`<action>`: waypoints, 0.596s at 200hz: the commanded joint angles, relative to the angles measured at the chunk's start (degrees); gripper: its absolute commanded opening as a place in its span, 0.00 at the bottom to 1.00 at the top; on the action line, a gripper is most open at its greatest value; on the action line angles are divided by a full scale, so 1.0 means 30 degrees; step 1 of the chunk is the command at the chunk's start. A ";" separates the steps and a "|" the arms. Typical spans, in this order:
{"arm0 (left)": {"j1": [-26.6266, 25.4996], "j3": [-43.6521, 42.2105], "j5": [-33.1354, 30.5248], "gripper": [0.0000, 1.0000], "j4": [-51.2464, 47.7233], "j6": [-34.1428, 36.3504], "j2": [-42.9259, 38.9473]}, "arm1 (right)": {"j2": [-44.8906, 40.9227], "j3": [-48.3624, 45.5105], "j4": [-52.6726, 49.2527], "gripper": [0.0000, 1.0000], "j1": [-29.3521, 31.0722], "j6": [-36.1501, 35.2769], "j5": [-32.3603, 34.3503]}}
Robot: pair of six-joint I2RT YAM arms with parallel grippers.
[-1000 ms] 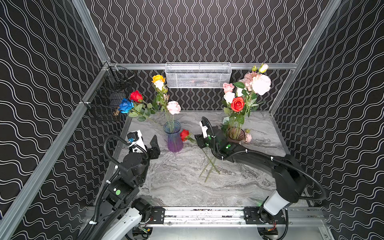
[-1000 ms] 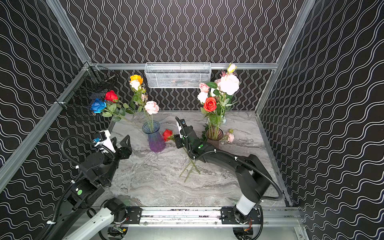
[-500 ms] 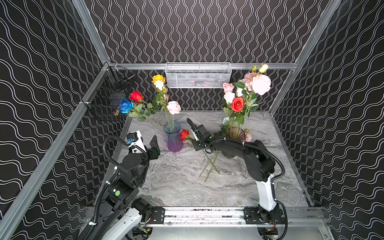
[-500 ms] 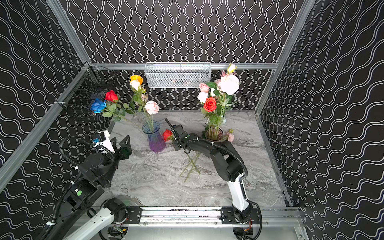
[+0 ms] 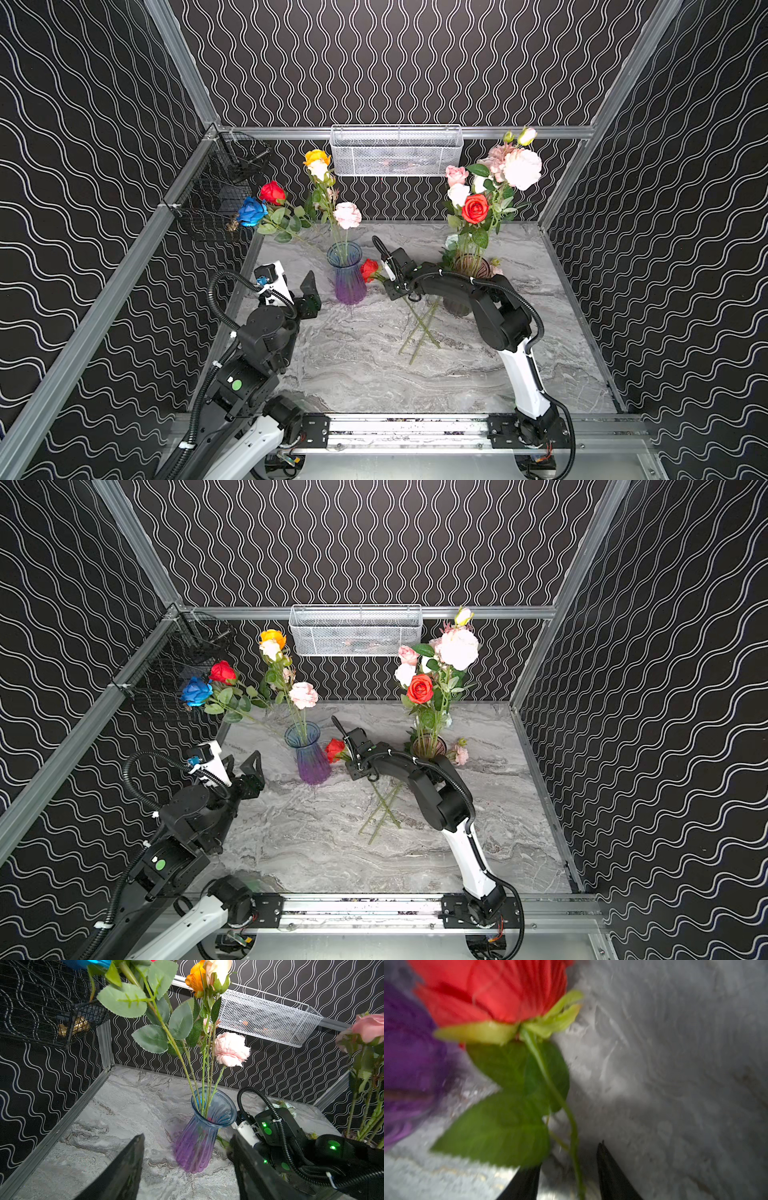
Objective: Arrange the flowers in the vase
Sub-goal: 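Open the right gripper and lower it onto the red rose on the table, then close the right gripper on the red rose stem and lift it upright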
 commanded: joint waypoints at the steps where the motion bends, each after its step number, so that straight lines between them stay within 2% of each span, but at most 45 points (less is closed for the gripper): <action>1: 0.0048 0.0043 -0.0406 0.69 0.0257 -0.0113 -0.0064 | 0.0461 0.0547 -0.0356 0.30 -0.0194 0.0016 -0.0338; 19: 0.0058 0.0059 -0.0433 0.69 0.0242 -0.0074 -0.0146 | -0.0194 -0.0069 0.0460 0.17 -0.0197 0.0126 -0.0418; 47: 0.0069 -0.0042 -0.0464 0.70 0.0374 -0.0045 -0.0264 | -0.2103 -0.1728 0.2120 0.08 -0.0195 0.0630 -0.0585; 119: 0.0161 0.0015 -0.0374 0.70 0.0287 -0.0107 -0.0103 | -0.6816 -0.5607 0.6387 0.02 0.0076 0.2414 -0.0183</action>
